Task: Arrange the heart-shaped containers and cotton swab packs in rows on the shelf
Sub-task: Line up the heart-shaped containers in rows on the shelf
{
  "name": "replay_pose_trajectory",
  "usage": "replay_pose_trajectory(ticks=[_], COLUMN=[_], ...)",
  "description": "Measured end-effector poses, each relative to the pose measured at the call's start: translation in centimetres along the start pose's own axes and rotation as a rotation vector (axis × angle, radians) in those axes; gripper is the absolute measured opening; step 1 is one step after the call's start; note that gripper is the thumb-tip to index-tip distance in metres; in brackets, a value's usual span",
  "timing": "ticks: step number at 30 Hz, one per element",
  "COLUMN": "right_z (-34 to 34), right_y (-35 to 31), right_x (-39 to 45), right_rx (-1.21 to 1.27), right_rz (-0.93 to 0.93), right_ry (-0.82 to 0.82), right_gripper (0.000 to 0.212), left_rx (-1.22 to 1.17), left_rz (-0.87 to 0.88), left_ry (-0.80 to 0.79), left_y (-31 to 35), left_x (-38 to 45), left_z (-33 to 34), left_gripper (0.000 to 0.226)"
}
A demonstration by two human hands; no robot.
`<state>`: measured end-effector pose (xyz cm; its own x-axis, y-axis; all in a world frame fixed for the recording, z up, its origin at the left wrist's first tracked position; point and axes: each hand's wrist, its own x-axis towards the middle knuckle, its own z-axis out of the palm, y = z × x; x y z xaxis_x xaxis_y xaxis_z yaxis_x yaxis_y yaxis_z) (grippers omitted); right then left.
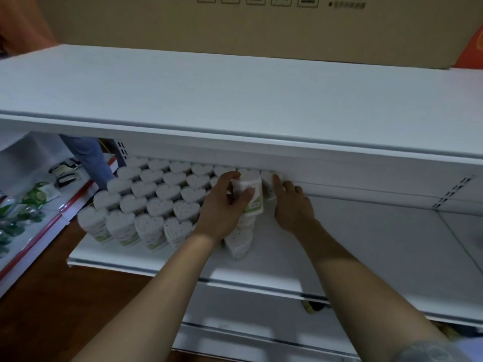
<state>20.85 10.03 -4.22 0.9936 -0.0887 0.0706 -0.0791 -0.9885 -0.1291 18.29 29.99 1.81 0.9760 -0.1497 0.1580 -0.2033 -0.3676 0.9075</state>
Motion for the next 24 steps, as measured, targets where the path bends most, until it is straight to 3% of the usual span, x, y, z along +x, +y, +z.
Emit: replay_pose_trajectory(ticks=[3,7,9,12,17,20,24], right_z=[-0.6,-2.9,-4.7,-6.2,-6.2,-4.8,-1.8], right_y=[0.3,0.1,-0.5,-0.6,0.4,1.1,0.0], right_x=[-0.9,-3.8,-5.4,-6.3,-6.2,-5.7,-5.2], right_rx=[0.161,0.657,0.84,0.753,0.615,0.566,0.573], right_rz=[0.07,-0.004,-0.078,-0.112,0.013,0.108,0.132], right_ry=[0.049,0.502,0.483,0.411,0.457,0.412,0.362], right_gripper=[0.078,0.037,0.032,0.034,0.033,0.037,0.034], left_rx=[-0.013,0.0,0.025,0.138,0.165,0.436,0.741], left_rz=[0.014,0.061,0.098,0.144,0.229,0.38,0.364], left_ry=[-0.013,-0.064,-0.095,-0.123,-0.24,-0.19,-0.243], left_y=[0.1,0.7,0.9,0.9,1.0,-0.6,-3.1], left_x=[0.4,1.0,1.2,1.4,1.4,1.9,2.5], left_z=[0.4,1.8,2.8,3.9,3.8,2.3,0.3], left_gripper=[0.047,0.052,0.058,0.066,0.08,0.053,0.068])
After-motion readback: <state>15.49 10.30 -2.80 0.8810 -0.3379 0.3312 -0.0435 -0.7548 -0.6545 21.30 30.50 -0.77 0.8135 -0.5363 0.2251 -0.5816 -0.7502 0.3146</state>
